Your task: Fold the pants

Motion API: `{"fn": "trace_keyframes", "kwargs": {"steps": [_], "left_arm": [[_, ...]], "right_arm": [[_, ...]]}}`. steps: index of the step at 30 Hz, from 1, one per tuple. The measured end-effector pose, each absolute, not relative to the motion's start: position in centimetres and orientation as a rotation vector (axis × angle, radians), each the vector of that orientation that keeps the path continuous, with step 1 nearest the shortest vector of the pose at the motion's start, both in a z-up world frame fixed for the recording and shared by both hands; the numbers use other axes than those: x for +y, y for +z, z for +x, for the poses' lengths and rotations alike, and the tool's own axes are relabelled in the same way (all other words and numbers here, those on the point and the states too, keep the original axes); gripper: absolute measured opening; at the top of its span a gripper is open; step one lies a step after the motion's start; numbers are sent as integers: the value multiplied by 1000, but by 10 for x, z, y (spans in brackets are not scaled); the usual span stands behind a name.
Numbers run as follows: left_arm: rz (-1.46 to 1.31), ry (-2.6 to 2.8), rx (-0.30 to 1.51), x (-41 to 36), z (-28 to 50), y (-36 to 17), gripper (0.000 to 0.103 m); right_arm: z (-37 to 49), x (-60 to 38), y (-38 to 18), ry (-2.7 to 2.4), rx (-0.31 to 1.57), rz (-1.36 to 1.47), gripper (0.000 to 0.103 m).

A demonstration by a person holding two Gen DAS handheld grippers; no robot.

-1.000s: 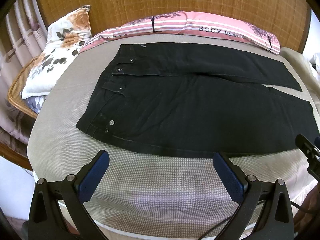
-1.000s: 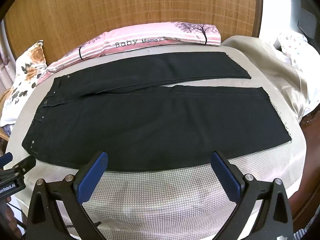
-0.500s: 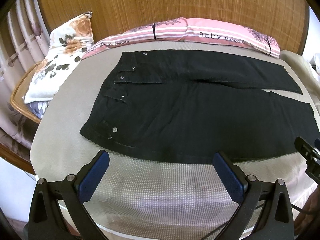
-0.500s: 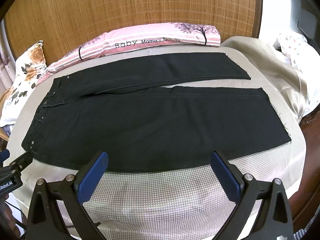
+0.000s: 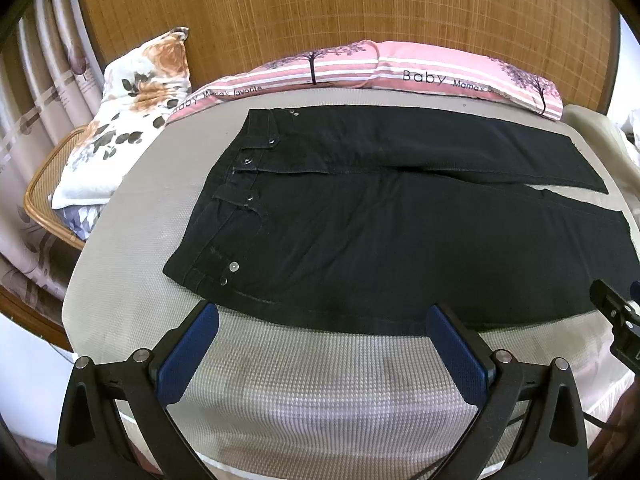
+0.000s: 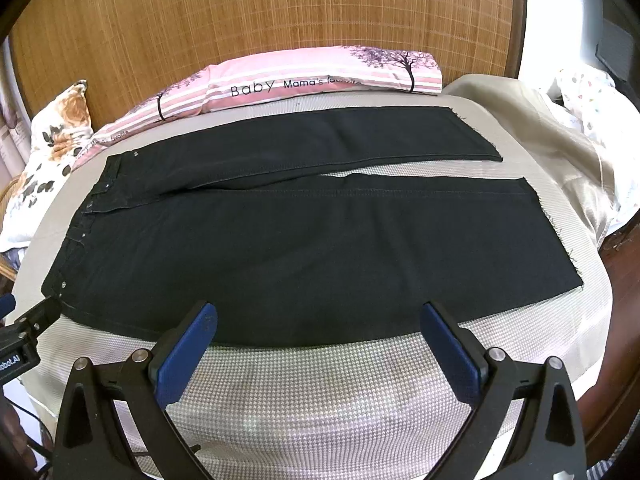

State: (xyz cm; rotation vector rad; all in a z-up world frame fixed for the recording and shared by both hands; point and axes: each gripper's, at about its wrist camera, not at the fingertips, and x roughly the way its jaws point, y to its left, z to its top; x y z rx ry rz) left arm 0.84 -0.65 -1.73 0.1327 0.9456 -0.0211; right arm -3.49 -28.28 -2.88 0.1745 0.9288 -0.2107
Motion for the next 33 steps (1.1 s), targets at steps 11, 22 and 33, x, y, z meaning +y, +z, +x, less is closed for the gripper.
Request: {"fn": "trace_keyframes", "kwargs": {"steps": [11, 22, 33], "left_arm": [[123, -30, 933, -6, 19, -13, 103], [40, -8, 952, 25, 54, -13, 103], [-229, -35, 964, 126, 169, 7, 96]], "right_arm": [[-34, -281, -23, -171, 867, 172, 101], [-22, -279, -15, -89, 843, 199, 101], [32, -279, -16, 118, 883, 325, 101]]}}
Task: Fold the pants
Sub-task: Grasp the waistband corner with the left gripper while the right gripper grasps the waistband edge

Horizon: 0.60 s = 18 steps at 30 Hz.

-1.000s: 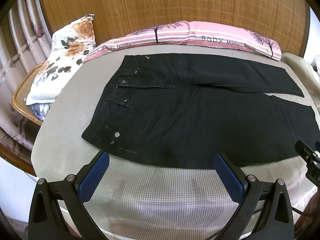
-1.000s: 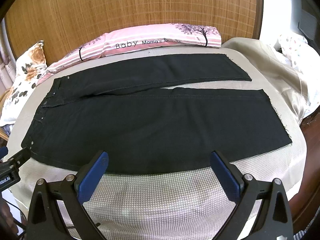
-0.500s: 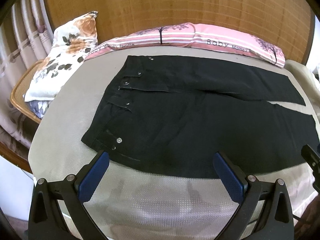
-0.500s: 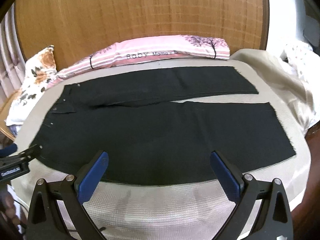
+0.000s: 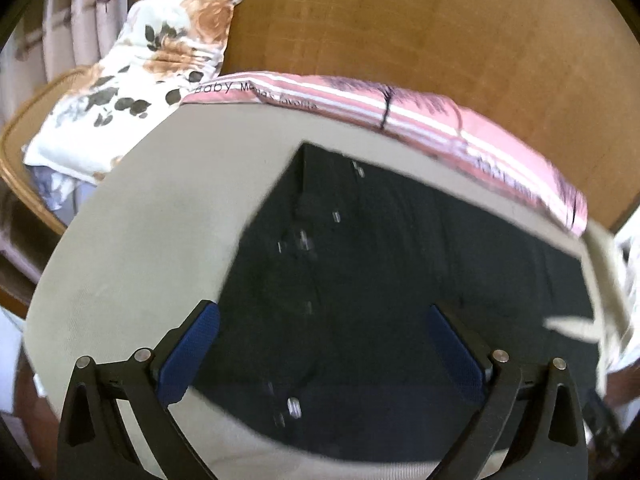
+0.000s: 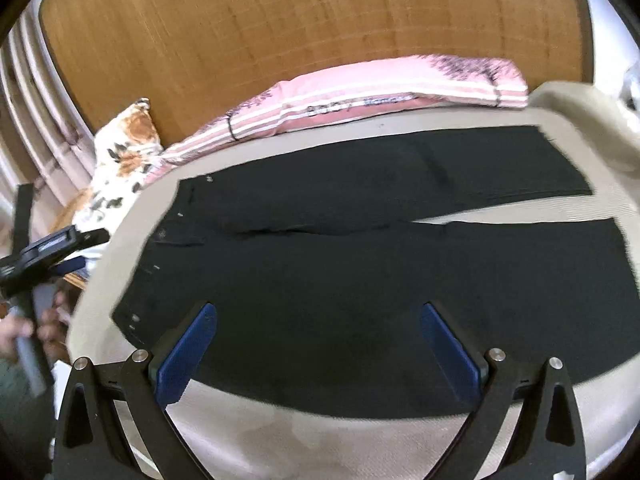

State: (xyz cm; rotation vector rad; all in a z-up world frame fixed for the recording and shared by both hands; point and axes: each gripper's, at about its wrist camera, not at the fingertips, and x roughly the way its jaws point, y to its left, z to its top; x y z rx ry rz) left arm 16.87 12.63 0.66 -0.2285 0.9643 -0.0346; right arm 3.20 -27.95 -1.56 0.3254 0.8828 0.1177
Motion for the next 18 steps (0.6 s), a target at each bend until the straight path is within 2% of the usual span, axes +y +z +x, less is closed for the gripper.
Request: {"fn": "trace_keyframes", "kwargs": {"steps": [1, 2, 4, 12, 18], "left_arm": [[-248, -38, 965, 135, 180, 7, 87], [-273, -46, 971, 143, 194, 6, 84], [-321, -77, 984, 159, 223, 2, 70], [-509, -268, 1120, 185, 339, -48, 63], [-550, -302, 1215, 190, 389, -94, 53]], "right_arm": [[39, -279, -16, 135, 889, 347, 101], [46, -280, -17, 146, 893, 367, 101], [64, -279, -20, 159, 907, 408, 101], [125, -271, -45, 128, 993, 398, 101], [158, -262, -67, 118, 1057, 395, 101]]}}
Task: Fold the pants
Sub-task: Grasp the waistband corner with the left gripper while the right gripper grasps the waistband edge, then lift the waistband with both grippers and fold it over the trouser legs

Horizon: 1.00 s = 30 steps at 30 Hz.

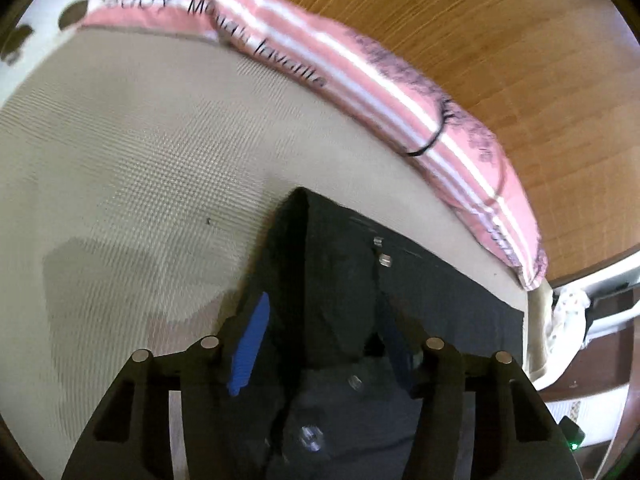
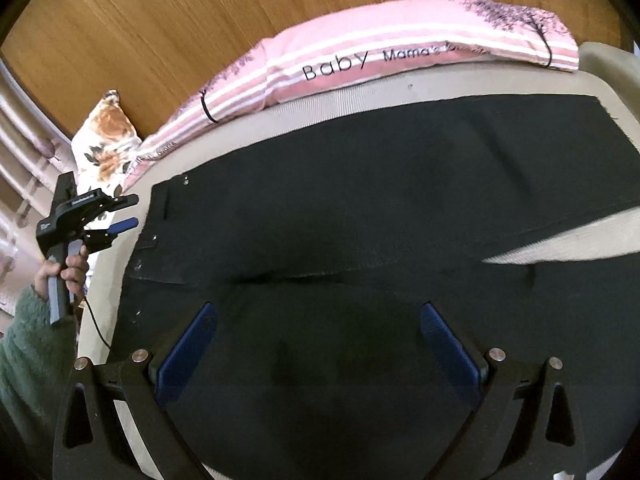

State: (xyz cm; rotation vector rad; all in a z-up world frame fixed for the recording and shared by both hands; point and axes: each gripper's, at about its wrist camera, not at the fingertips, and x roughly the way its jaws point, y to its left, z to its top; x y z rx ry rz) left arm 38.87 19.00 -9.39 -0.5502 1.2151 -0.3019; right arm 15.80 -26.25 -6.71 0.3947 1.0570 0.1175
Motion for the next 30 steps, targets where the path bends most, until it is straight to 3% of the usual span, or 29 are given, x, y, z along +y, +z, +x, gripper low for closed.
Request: {"fn": "trace_keyframes", "kwargs": {"steps": [4, 21, 23, 30], "left_arm": [[-582, -381, 1227, 188, 402, -107, 34], [-733, -498, 1210, 169, 456, -132, 31], [-706, -450, 1201, 170, 452, -130, 15], [-649, -460, 1023, 161, 424, -88, 8]], "right_arm": [[176, -255, -73, 123, 1072, 366, 101], [226, -248, -83, 190, 1061, 336, 101], [232, -251, -82, 199, 1059, 330, 101], [278, -272, -72, 314, 1063, 185, 101]]}}
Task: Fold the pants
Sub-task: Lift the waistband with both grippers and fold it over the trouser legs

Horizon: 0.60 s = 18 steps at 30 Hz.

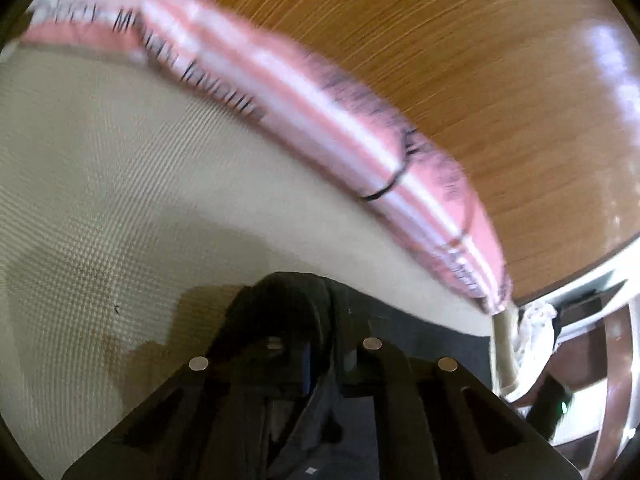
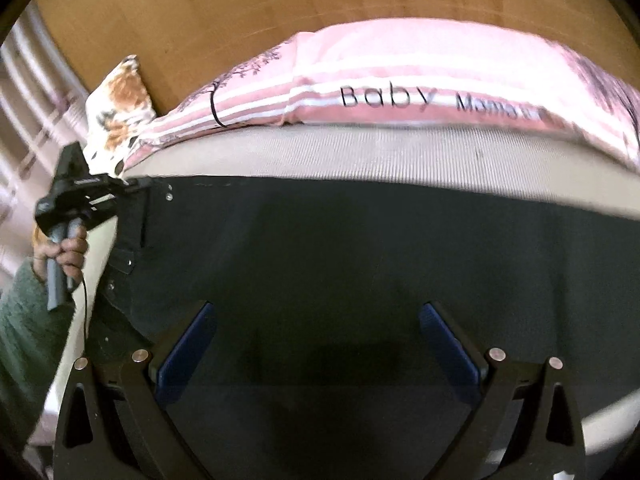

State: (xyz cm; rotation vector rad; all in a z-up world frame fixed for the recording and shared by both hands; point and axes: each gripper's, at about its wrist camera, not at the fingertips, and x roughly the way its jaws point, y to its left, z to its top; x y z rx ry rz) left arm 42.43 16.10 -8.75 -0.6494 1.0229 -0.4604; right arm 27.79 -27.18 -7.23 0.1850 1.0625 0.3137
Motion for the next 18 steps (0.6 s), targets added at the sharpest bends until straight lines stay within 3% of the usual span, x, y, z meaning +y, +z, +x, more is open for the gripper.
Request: {"fn": "trace_keyframes", "kwargs": {"steps": [7, 9, 18], "left_arm": [[-629, -514, 866, 157, 385, -46, 8], [-628, -514, 847, 156, 380, -39, 8], [-571, -510, 810, 148, 370, -20, 8]], "right_arm": [[350, -293, -68, 534, 1139, 13, 96], [373, -293, -71, 606, 1168, -26, 89], [433, -285, -94, 874, 1306, -96, 83]]}}
